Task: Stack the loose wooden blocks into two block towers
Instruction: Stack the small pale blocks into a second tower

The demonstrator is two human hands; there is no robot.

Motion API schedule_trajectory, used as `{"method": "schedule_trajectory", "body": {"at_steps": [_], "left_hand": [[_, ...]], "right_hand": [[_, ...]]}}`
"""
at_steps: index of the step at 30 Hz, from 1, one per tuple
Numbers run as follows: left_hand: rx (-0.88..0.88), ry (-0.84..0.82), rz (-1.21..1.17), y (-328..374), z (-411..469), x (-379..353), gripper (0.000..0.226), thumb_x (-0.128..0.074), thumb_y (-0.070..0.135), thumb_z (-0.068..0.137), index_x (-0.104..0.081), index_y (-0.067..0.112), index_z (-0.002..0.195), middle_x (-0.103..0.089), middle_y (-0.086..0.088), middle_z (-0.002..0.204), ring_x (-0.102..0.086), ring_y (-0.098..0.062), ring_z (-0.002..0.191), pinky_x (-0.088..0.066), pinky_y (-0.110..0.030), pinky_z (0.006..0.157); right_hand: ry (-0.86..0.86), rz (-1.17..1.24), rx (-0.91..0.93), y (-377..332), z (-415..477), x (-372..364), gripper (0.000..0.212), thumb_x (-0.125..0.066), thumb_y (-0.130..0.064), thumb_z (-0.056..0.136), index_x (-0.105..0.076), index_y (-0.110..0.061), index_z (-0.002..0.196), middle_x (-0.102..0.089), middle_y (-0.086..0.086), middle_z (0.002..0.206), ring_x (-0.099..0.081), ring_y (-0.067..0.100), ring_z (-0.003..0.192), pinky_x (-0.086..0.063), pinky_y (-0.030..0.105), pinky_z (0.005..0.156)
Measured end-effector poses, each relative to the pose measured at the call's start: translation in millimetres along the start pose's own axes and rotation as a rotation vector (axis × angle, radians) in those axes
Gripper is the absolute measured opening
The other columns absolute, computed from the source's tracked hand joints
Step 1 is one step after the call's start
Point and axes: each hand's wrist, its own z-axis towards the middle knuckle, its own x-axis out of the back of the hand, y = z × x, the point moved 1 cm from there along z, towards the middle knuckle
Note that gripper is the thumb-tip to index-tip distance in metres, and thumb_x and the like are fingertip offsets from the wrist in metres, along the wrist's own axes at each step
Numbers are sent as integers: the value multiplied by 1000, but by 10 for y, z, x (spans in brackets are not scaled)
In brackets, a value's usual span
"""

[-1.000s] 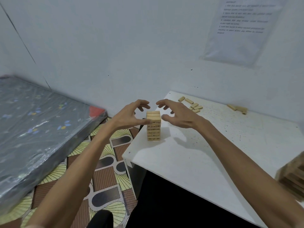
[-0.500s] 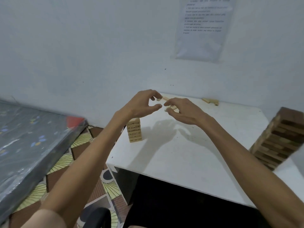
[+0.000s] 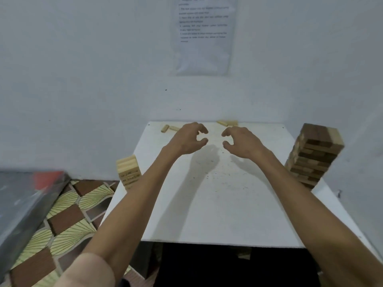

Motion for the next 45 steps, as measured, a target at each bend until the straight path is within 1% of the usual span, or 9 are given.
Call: {"method": "schedule_trajectory", "body": {"at_steps": [3, 7, 11, 19, 22, 25, 32, 39, 45], "left_hand": [[0, 0, -7, -4, 250, -160, 31, -67, 30, 96, -66, 18, 125, -65, 1, 129, -60, -17, 113, -48, -34, 97], [11, 49, -43, -38, 594, -349, 32, -69, 32, 96, -68, 16, 123, -67, 0, 126, -62, -18, 109, -45, -28, 89], [19, 65, -80, -105, 927, -548, 31, -69, 32, 95, -70, 18, 122, -68, -2, 124, -64, -20, 108, -51, -37, 94], [-3, 43, -96, -268, 1556, -972, 38, -67, 25, 97, -63, 18, 134, -63, -7, 134, -59, -25, 122, -43, -33, 97], [-23, 32, -92, -340, 1772, -1113, 37, -68, 24, 96, -65, 20, 133, -63, -6, 134, -60, -24, 121, -42, -30, 96], [-66, 28, -70, -384, 1953, -1266, 36, -66, 25, 97, -66, 22, 134, -61, -5, 136, -59, -26, 120, -49, -38, 98], [-121, 105, 70, -489, 2131, -1480, 34, -59, 30, 102, -66, 30, 135, -62, -2, 128, -51, -26, 121, -45, -44, 95], [-128, 180, 129, -494, 2098, -1553, 34, -64, 33, 99, -66, 27, 132, -67, 1, 125, -52, -25, 120, -43, -43, 89], [-113, 141, 158, -492, 2123, -1517, 35, -60, 29, 102, -63, 27, 137, -67, 0, 122, -51, -26, 118, -41, -41, 88]], "right_hand": [[42, 14, -102, 188, 106, -85, 39, -57, -31, 102, -58, -17, 138, -56, 5, 145, -48, 26, 135, -45, 40, 102], [100, 44, -209, 370, 284, -259, 38, -58, -29, 102, -59, -13, 137, -58, 9, 140, -51, 29, 131, -46, 40, 99], [148, 93, -310, 509, 502, -415, 41, -57, -27, 102, -57, -11, 140, -58, 12, 139, -50, 30, 132, -47, 41, 97], [259, 150, -412, 752, 953, -674, 42, -58, -21, 102, -53, -11, 142, -56, 12, 140, -48, 33, 129, -46, 41, 93], [288, 166, -418, 871, 1120, -740, 41, -58, -20, 101, -54, -11, 141, -58, 11, 137, -48, 32, 128, -47, 42, 93], [316, 228, -423, 991, 1267, -818, 43, -60, -20, 100, -53, -12, 142, -58, 10, 138, -48, 30, 129, -47, 40, 94], [390, 245, -316, 1147, 1513, -1000, 51, -64, -25, 100, -52, -15, 149, -59, 8, 144, -47, 31, 135, -38, 44, 114], [501, 228, -292, 1184, 1503, -1081, 43, -66, -23, 98, -58, -16, 139, -70, 6, 120, -54, 31, 118, -48, 46, 98], [476, 155, -295, 1181, 1588, -1065, 42, -65, -26, 98, -60, -22, 140, -69, 7, 124, -52, 33, 115, -49, 45, 92]]}}
